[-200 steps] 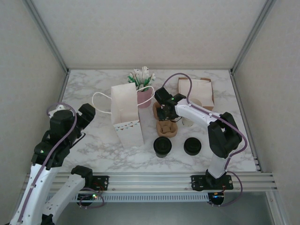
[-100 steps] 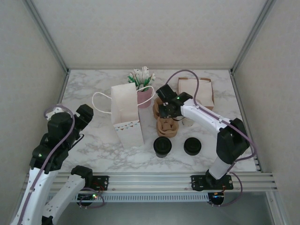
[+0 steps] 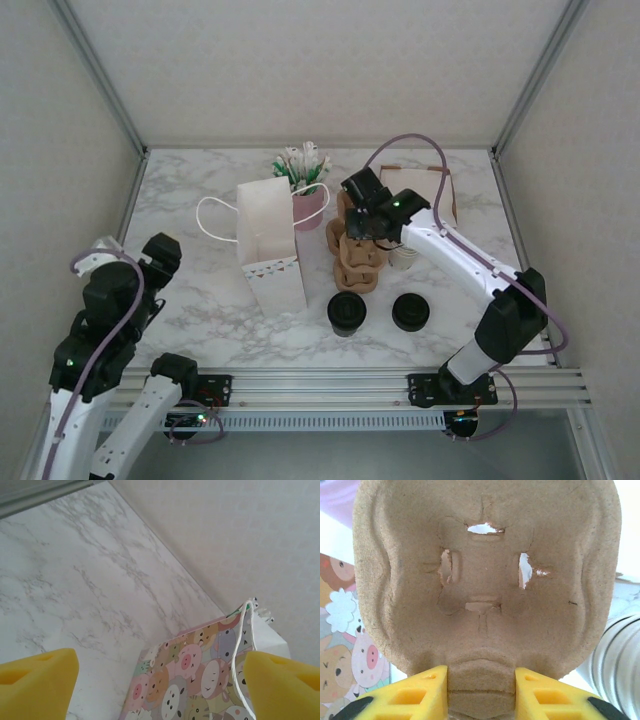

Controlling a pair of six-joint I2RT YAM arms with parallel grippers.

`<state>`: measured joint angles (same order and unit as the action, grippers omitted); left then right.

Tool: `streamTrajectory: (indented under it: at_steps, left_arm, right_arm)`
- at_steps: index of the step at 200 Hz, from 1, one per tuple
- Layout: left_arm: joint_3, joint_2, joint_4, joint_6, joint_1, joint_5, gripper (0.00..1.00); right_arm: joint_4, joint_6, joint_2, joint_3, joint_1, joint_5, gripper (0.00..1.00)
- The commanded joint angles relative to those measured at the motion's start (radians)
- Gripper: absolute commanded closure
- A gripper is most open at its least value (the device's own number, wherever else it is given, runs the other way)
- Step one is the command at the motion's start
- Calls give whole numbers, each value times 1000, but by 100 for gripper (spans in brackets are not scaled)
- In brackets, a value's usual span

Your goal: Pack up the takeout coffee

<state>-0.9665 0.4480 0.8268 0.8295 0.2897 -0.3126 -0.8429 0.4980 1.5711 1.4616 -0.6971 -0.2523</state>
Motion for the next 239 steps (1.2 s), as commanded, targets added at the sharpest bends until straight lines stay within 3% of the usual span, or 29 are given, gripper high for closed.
streamTrajectory:
  at_steps: [1, 106, 152, 239]
  left_arm:
    - [17, -10, 49, -8, -9, -39, 15]
    - [247, -28, 59, 112, -8, 72, 22]
    - [402, -24, -45, 145, -7, 132, 32]
    - [617, 70, -392, 197, 18, 304, 33]
  right_arm:
    - [-65, -12, -42, 58, 8, -86, 66]
    - [-180, -83, -156, 140, 73, -204, 66]
    - [-229, -109, -172, 232, 73, -139, 67]
    - [-317, -152, -53, 546, -110, -139, 66]
